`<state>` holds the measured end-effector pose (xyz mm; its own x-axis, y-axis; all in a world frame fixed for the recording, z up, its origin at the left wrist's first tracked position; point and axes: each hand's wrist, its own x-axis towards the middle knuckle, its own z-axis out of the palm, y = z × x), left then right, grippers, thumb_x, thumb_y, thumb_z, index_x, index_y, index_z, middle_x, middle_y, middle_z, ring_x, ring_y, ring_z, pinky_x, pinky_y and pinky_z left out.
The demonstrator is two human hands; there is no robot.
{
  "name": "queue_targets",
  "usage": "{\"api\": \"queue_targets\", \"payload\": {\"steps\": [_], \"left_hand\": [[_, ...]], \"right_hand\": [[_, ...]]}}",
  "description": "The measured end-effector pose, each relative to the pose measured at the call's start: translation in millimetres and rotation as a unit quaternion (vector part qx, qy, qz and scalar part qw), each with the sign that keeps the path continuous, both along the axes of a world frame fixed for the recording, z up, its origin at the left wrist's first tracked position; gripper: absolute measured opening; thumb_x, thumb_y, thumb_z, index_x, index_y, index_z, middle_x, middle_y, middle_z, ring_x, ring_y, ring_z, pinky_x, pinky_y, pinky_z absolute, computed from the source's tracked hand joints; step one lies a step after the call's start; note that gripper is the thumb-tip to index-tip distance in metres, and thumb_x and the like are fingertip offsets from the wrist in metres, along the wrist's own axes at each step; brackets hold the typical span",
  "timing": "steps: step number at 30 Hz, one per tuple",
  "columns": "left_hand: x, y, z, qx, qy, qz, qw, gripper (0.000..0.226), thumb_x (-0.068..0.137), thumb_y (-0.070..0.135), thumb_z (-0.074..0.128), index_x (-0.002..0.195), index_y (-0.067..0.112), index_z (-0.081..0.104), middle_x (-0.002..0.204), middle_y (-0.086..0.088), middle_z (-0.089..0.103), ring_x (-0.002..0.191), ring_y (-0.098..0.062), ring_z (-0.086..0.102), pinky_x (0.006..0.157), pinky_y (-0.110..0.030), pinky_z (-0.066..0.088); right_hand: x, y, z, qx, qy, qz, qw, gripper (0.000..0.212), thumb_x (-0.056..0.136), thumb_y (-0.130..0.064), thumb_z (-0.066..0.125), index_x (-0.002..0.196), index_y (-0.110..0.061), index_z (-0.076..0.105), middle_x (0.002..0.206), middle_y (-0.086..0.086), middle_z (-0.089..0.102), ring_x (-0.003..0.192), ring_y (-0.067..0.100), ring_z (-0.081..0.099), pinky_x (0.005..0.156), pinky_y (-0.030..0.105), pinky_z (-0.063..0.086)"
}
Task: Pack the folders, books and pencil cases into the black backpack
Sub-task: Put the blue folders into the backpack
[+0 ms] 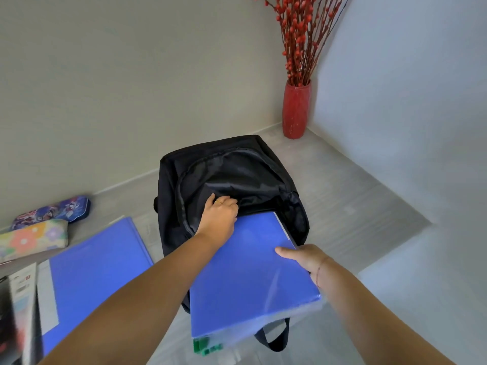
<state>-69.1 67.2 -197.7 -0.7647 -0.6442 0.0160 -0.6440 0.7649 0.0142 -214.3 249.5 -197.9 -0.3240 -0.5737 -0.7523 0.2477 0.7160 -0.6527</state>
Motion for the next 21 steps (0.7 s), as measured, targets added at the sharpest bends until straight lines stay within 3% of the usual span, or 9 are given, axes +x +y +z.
{"api": "queue_targets", "payload": {"steps": [2,4,6,7,11,13,16,18,21], "left_hand": [[4.8,-4.3,-2.1,0.003,0.011,0.015,1.0,0.02,0.095,0.019,0.049,0.111,0.015,0.061,0.142,0.006,0.048,0.138,-0.013,0.034,0.12,-0.038,0.01],[8.2,-7.7,-6.1,0.008,0.015,0.024,1.0,0.018,0.094,0.02,0.05,0.108,0.016,0.062,0.142,0.006,0.048,0.137,-0.012,0.035,0.12,-0.037,0.011],[8.6,-8.0,-9.0,0.009,0.015,0.027,0.999,0.02,0.094,0.021,0.051,0.11,0.016,0.062,0.142,0.006,0.048,0.137,-0.013,0.035,0.12,-0.037,0.012],[7.5,-7.5,-10.5,0.009,0.015,0.027,0.999,0.02,0.094,0.021,0.051,0.11,0.016,0.062,0.142,0.006,0.048,0.137,-0.013,0.035,0.12,-0.037,0.012],[5.6,-4.9,-13.5,0.007,0.014,0.024,1.0,0.022,0.094,0.02,0.05,0.112,0.015,0.061,0.142,0.005,0.048,0.136,-0.014,0.037,0.12,-0.038,0.013],[4.9,-5.3,-12.3,0.008,0.016,0.021,1.0,0.023,0.094,0.02,0.05,0.113,0.014,0.062,0.141,0.004,0.049,0.135,-0.015,0.038,0.12,-0.038,0.014],[2.9,-5.2,-7.2,0.005,0.012,0.012,1.0,0.021,0.094,0.019,0.049,0.109,0.013,0.063,0.136,0.003,0.053,0.13,-0.016,0.044,0.118,-0.035,0.019],[2.2,-4.7,-2.7,0.0,0.017,0.008,1.0,0.017,0.092,0.017,0.05,0.101,0.011,0.064,0.123,0.0,0.06,0.118,-0.02,0.052,0.111,-0.031,0.03],[1.2,-1.7,5.6,0.005,0.027,0.015,1.0,0.012,0.09,0.012,0.05,0.086,0.009,0.061,0.097,-0.006,0.064,0.095,-0.025,0.059,0.085,-0.028,0.041]], "right_hand": [[2.4,-6.2,8.9,0.009,0.052,0.032,0.998,0.04,0.075,-0.044,0.074,0.093,-0.01,0.062,0.094,0.004,0.064,0.091,0.021,0.063,0.082,0.026,0.047],[1.8,6.3,22.2,0.008,0.106,0.04,0.994,0.04,0.076,-0.049,0.07,0.07,-0.017,0.049,0.068,-0.004,0.05,0.06,0.013,0.053,0.06,0.021,0.04],[7.5,33.0,29.5,0.002,0.144,0.023,0.989,0.045,0.077,-0.053,0.067,0.099,-0.017,0.05,0.083,-0.002,0.05,0.077,0.015,0.057,0.069,0.021,0.04],[13.1,50.1,30.2,0.0,0.116,-0.023,0.993,0.054,0.077,-0.053,0.067,0.113,-0.019,0.046,0.091,0.0,0.05,0.087,0.017,0.057,0.075,0.024,0.042],[66.4,101.7,29.1,0.013,-0.172,-0.213,0.962,0.043,0.075,-0.049,0.069,0.099,-0.017,0.055,0.111,0.003,0.058,0.102,0.023,0.06,0.093,0.044,0.051],[91.6,105.8,27.7,0.021,-0.255,-0.246,0.935,0.043,0.076,-0.043,0.071,0.101,-0.011,0.057,0.109,0.01,0.062,0.095,0.028,0.066,0.088,0.048,0.054],[112.7,90.4,20.9,0.027,-0.223,-0.211,0.951,0.043,0.084,-0.041,0.064,0.103,-0.003,0.056,0.099,0.009,0.064,0.08,0.024,0.067,0.065,0.036,0.056],[119.5,78.2,15.0,0.026,-0.189,-0.222,0.956,0.038,0.09,-0.035,0.059,0.093,0.002,0.053,0.08,0.011,0.06,0.063,0.022,0.063,0.049,0.029,0.051],[122.6,62.0,9.8,-0.011,-0.228,-0.326,0.917,0.02,0.094,-0.013,0.054,0.084,0.004,0.051,0.064,0.016,0.053,0.046,0.025,0.062,0.035,0.028,0.053]]}}
